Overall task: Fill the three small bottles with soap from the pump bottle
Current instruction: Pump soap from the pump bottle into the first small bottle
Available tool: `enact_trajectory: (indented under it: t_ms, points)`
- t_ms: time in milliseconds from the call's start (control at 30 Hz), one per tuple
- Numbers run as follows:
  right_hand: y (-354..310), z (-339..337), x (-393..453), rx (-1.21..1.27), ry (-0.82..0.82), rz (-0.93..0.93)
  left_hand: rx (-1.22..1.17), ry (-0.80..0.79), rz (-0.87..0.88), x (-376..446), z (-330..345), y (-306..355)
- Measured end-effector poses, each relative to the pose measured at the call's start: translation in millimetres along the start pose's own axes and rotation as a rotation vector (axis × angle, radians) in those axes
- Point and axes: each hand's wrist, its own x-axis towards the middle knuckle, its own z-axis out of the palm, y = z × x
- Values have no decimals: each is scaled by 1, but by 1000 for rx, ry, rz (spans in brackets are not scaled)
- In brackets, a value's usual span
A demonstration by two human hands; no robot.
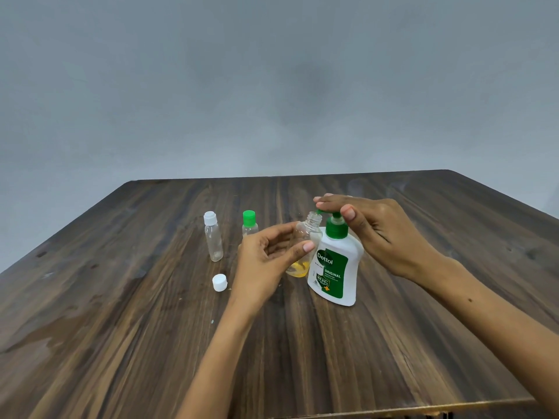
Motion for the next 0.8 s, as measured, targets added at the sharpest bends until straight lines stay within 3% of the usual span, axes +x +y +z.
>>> enact_trajectory:
  t_ms: [800]
  points:
    - [-1,2,-2,-38,14,-27,19,-8,2,-3,1,3]
